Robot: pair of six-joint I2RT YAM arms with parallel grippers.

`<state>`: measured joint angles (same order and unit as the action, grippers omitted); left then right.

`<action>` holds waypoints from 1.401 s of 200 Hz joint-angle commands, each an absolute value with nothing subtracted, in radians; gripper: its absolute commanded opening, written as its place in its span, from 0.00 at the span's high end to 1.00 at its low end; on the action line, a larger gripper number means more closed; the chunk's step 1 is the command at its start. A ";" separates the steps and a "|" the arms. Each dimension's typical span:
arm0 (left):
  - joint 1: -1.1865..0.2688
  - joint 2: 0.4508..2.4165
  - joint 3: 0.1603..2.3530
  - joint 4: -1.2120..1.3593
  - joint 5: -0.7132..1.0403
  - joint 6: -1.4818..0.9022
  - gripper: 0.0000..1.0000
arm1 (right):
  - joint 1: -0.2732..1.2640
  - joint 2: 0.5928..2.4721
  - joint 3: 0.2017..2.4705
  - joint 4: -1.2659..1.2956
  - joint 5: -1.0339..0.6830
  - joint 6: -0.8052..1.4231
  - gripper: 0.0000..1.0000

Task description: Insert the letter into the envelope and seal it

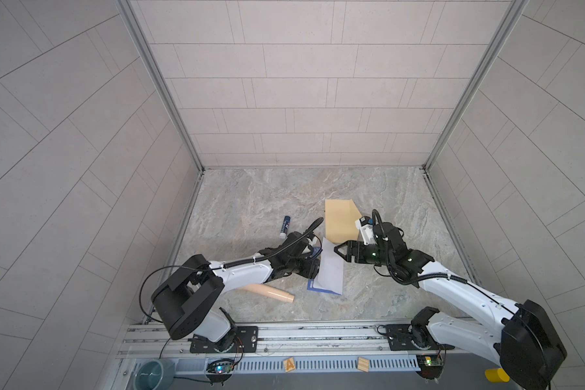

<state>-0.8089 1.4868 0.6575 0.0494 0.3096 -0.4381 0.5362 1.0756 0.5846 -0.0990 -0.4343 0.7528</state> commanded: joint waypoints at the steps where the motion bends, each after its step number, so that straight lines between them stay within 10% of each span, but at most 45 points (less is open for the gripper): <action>1: -0.804 1.479 0.653 0.101 0.352 -0.468 0.36 | 0.547 1.081 0.613 -0.164 -0.387 0.757 0.14; 280: -0.828 1.525 0.704 0.249 0.456 -0.543 0.38 | 0.695 1.288 0.886 -0.407 -0.066 0.665 0.26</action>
<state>-0.8188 1.5150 0.6697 0.2321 0.4500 -0.5426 0.6777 1.2671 0.8528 -0.3664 -0.1383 0.6899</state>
